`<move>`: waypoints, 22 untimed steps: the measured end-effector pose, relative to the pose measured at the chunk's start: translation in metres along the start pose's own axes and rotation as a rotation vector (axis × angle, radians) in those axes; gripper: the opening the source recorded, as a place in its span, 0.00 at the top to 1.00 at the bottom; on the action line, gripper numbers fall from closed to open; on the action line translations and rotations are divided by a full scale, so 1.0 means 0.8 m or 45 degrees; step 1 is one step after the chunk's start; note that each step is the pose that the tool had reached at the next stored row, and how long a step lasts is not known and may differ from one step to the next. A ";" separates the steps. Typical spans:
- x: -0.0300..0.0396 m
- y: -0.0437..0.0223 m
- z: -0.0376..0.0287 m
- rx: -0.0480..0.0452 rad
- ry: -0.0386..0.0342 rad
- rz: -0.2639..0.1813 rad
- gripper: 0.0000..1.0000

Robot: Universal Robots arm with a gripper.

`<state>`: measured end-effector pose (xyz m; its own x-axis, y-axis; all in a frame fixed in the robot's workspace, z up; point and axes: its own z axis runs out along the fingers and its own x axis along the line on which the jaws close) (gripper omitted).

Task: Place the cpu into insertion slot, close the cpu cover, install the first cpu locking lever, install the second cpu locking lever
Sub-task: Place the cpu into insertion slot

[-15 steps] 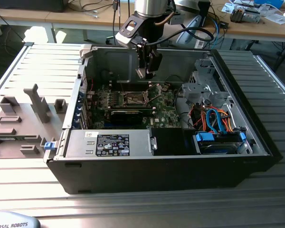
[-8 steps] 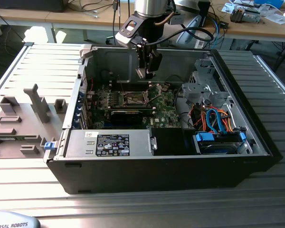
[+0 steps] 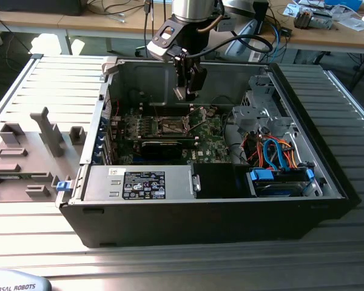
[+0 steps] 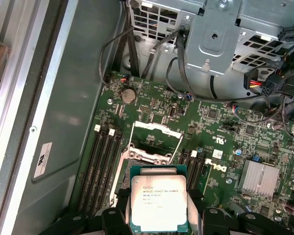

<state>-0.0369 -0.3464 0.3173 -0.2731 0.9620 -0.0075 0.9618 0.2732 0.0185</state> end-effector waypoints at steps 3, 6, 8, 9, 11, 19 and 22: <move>0.0000 0.0000 0.0000 0.000 0.0000 0.002 0.46; 0.0000 0.0000 0.0000 0.000 0.0000 0.004 0.46; 0.0000 0.0000 0.0000 0.000 0.0000 0.005 0.46; 0.0000 0.0000 0.0000 0.000 0.0000 0.006 0.46; 0.0000 0.0000 0.0000 0.000 -0.0001 0.007 0.46; 0.0000 0.0000 0.0000 0.000 -0.0002 0.013 0.46; 0.0000 0.0000 0.0000 0.000 -0.0003 0.015 0.46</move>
<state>-0.0369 -0.3464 0.3173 -0.2620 0.9650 -0.0075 0.9649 0.2621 0.0185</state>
